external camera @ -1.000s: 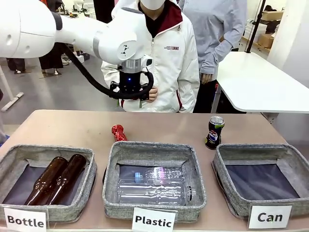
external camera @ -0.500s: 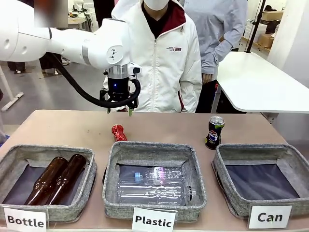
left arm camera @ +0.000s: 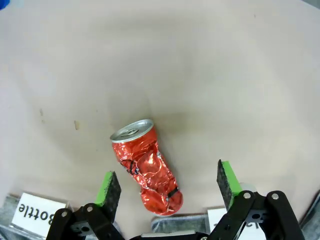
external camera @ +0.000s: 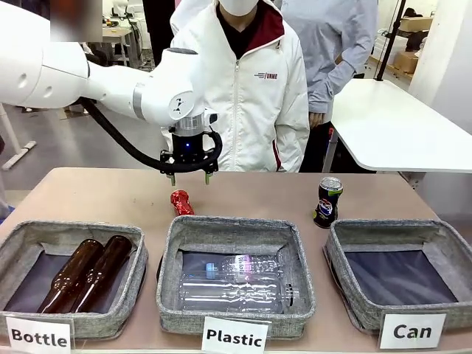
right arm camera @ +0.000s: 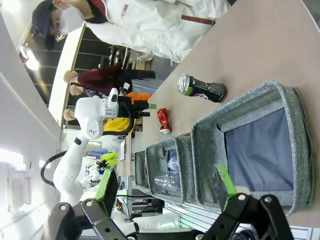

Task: Sort the can waste into the basket.
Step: Pick up the can waste from the table and place it in the right Fabric basket.

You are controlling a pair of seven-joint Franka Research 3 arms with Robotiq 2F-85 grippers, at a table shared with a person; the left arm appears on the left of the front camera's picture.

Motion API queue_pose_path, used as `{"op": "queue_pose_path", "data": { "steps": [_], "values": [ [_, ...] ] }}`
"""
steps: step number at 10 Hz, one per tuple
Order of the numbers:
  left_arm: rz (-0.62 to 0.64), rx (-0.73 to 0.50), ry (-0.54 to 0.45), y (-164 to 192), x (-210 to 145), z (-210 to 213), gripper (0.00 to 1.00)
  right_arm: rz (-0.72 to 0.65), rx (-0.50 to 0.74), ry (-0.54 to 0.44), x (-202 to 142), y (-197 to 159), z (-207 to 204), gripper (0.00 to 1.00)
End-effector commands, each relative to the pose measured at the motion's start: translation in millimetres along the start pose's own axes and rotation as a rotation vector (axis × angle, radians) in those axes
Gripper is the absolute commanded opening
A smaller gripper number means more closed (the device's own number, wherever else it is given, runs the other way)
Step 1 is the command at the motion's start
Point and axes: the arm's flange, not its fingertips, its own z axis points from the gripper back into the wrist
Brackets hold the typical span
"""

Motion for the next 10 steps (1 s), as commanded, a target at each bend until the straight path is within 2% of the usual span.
{"op": "queue_pose_path", "data": {
  "steps": [1, 4, 5, 6, 7, 8, 10],
  "values": [
    [-0.064, 0.006, 0.024, 6.3, 4.1, 9.3, 1.0, 0.023, 0.024, -0.011, 3.0, 1.1, 0.2, 1.0],
    [-0.048, 0.01, 0.014, 1.2, 0.8, 4.6, 1.0, 0.023, 0.024, -0.011, 3.0, 1.1, 0.2, 1.0],
    [0.139, 0.081, 0.017, -5.8, 3.0, 3.6, 1.0, 0.023, 0.024, -0.011, 3.0, 1.1, 0.2, 1.0],
    [0.269, 0.118, 0.007, -10.4, -8.6, 9.2, 1.0, 0.023, 0.024, -0.011, 3.0, 1.1, 0.2, 1.0],
    [0.35, 0.101, -0.018, -8.3, -26.7, 17.7, 1.0, 0.023, 0.024, -0.011, 3.0, 1.1, 0.2, 1.0],
    [0.493, 0.11, -0.067, -6.4, -42.4, 16.7, 1.0, 0.023, 0.024, -0.011, 3.0, 1.1, 0.2, 1.0],
    [0.451, 0.072, -0.111, -4.5, -62.6, 2.1, 1.0, 0.023, 0.024, -0.011, 3.0, 1.1, 0.2, 1.0]
  ]
}}
